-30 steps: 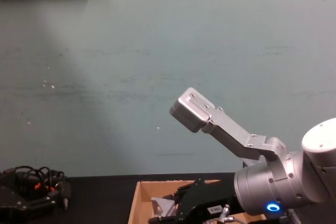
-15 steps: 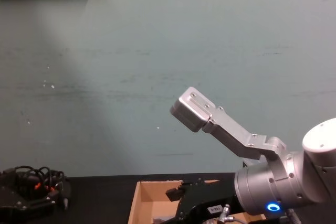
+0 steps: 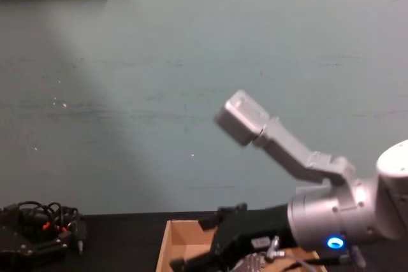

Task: Use one hand to pick up the angle iron from the table and place it into the box.

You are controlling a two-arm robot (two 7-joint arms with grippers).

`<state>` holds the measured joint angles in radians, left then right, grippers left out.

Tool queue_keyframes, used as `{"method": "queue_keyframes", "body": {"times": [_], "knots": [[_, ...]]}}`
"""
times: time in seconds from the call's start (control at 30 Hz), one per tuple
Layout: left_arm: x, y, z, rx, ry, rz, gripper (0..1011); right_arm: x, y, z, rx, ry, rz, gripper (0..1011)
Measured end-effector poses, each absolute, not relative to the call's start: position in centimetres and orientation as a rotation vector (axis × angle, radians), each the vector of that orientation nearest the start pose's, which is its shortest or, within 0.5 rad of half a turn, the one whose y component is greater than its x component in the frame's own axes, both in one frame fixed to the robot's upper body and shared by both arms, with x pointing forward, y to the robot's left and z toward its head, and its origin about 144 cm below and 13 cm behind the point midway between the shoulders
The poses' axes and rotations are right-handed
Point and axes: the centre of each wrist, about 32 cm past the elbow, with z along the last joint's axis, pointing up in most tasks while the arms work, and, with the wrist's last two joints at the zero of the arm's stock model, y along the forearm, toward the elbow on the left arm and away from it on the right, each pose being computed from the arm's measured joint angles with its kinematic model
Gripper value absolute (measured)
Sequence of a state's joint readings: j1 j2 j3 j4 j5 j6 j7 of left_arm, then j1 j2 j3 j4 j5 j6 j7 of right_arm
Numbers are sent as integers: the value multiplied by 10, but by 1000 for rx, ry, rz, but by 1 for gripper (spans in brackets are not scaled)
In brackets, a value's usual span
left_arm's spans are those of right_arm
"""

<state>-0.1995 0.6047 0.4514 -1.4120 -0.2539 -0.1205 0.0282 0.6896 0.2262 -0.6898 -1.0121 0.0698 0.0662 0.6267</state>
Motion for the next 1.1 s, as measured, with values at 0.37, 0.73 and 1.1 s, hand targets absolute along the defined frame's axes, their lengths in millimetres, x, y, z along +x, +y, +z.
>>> {"method": "queue_keyframes", "body": {"times": [0.37,0.73,1.1], "knots": [[489,310,1140,304,-285,1248,1011,583,-196,1214,-207,-222,-576,1000],[489,310,1140,305,-285,1248,1011,544,-239,1183,-116,-210,-865,1000],[489,310,1140,305,-285,1248,1011,530,-251,1156,-132,-266,-984,1000]]}}
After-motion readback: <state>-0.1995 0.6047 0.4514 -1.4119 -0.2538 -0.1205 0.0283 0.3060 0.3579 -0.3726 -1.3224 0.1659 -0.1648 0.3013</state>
